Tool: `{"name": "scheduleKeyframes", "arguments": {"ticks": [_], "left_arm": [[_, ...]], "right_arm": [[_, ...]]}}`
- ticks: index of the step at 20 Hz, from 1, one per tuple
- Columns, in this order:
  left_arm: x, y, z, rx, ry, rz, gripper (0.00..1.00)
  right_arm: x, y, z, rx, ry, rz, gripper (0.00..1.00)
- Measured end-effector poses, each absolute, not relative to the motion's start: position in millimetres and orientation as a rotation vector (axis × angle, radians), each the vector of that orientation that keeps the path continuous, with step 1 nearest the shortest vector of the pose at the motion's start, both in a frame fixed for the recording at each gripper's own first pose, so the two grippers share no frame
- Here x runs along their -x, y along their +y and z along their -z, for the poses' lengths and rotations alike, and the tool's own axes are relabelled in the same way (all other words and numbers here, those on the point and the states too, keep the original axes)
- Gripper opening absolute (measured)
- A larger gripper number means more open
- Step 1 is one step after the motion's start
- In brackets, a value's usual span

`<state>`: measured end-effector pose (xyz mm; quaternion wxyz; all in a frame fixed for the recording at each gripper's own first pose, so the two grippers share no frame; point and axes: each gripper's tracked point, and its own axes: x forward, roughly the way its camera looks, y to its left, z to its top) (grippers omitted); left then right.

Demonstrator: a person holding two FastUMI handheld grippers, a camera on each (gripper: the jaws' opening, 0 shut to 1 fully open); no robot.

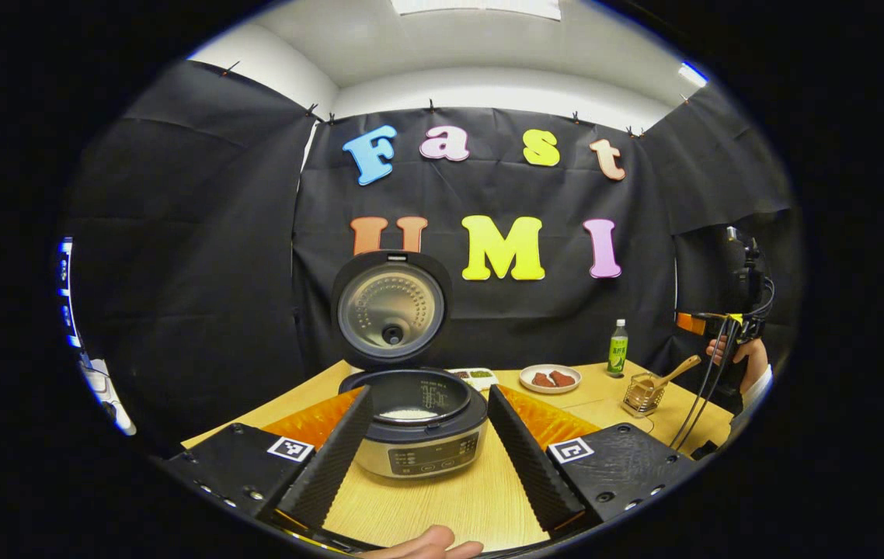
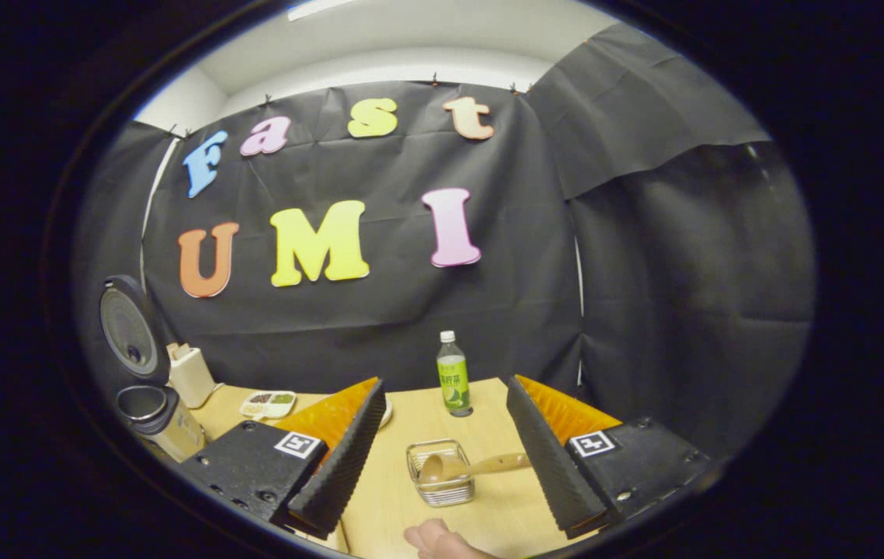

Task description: Close the left gripper, press the button to open the rice cooker; take a wooden spoon from the chopstick holder with the right hand, scoop a spoonful of rice and pour it into the rice cooker, then put the wooden spoon back into the chopstick holder.

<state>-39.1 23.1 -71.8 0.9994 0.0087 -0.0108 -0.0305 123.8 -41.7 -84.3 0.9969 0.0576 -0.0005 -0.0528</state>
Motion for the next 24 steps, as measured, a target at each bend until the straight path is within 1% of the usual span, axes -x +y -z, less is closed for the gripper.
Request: {"name": "scheduleKeyframes", "arguments": {"ticks": [3,6,7,9,10,13,15,16,17,20,22,24], "left_arm": [[22,33,64,-0.01,-0.023,0.037,0.95],[0,35,58,0.021,-0.027,0.062,0.95],[-8,39,59,0.035,-0.017,0.058,0.94],[-20,53,55,0.042,-0.011,0.027,0.95],[-23,59,48,0.035,-0.02,0.005,0.95],[-38,72,17,0.029,-0.051,-0.018,0.95],[-49,83,-9,0.024,-0.082,-0.023,0.94],[-55,87,-23,0.028,-0.097,-0.026,0.94],[-61,96,-36,0.028,-0.116,-0.041,0.94],[-79,109,-74,-0.015,-0.155,-0.062,0.94],[-95,117,-91,-0.05,-0.158,-0.082,0.94],[-109,120,-100,-0.049,-0.141,-0.092,0.94]], "right_arm": [[-87,-30,81,-0.132,-0.019,0.117,1.0],[-42,-14,65,-0.077,-0.058,0.105,1.0],[-28,-7,60,-0.05,-0.068,0.089,0.98],[1,4,48,0.014,-0.091,0.075,0.98],[14,7,40,0.036,-0.108,0.074,1.0],[44,25,33,0.071,-0.117,0.054,1.0],[56,40,34,0.078,-0.108,0.025,1.0],[61,45,35,0.081,-0.106,0.013,0.98],[67,50,37,0.086,-0.109,0.004,1.0],[76,63,42,0.132,-0.124,-0.027,0.99],[79,76,41,0.134,-0.14,-0.078,1.0],[79,86,51,0.107,-0.122,-0.139,1.0]]}}
